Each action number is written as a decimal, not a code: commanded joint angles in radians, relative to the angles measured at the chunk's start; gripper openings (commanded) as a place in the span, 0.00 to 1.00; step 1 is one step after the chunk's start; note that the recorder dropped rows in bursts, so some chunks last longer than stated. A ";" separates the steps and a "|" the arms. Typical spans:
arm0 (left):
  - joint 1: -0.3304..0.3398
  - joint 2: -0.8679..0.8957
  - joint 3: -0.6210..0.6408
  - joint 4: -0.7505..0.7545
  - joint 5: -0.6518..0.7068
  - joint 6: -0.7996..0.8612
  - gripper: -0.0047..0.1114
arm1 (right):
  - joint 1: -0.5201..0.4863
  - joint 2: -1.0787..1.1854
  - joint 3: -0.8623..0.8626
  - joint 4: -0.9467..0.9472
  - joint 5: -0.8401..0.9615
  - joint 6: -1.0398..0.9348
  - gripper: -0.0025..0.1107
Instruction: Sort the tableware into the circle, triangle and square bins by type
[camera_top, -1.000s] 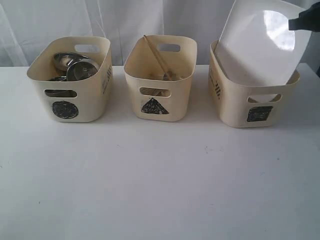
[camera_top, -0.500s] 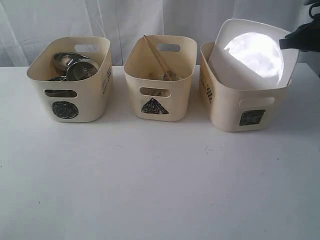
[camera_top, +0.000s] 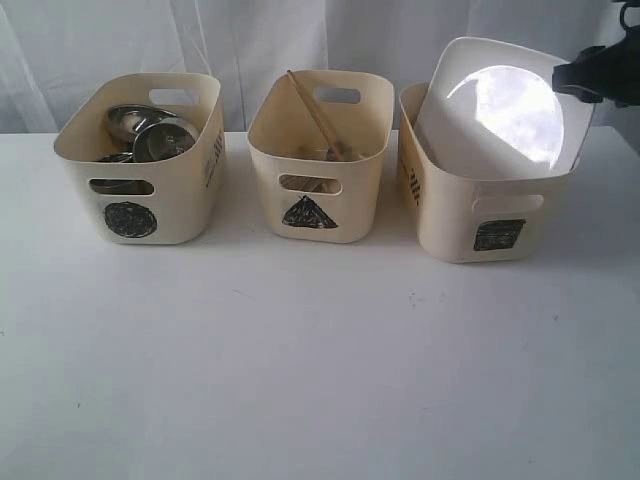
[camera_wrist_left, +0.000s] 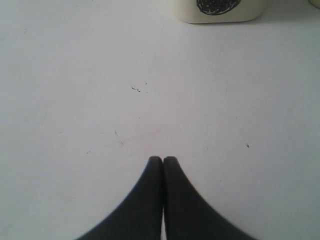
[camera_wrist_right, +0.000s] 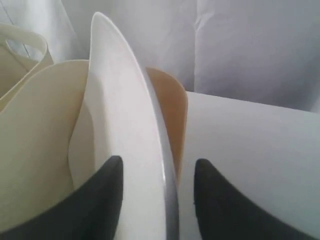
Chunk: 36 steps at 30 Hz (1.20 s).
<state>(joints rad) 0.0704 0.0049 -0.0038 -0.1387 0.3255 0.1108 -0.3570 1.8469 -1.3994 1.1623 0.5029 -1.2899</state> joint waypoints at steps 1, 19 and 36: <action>-0.001 -0.005 0.004 -0.005 0.027 -0.001 0.04 | 0.001 -0.071 -0.008 0.004 -0.011 0.014 0.41; -0.001 -0.005 0.004 -0.005 0.027 -0.001 0.04 | 0.001 -0.479 -0.007 0.016 -0.037 0.548 0.02; -0.001 -0.005 0.004 -0.005 0.027 -0.001 0.04 | 0.558 -0.997 0.605 -0.169 -0.620 0.524 0.02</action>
<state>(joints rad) 0.0704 0.0049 -0.0038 -0.1387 0.3255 0.1108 0.1905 0.8922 -0.8087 1.0289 -0.1336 -0.6472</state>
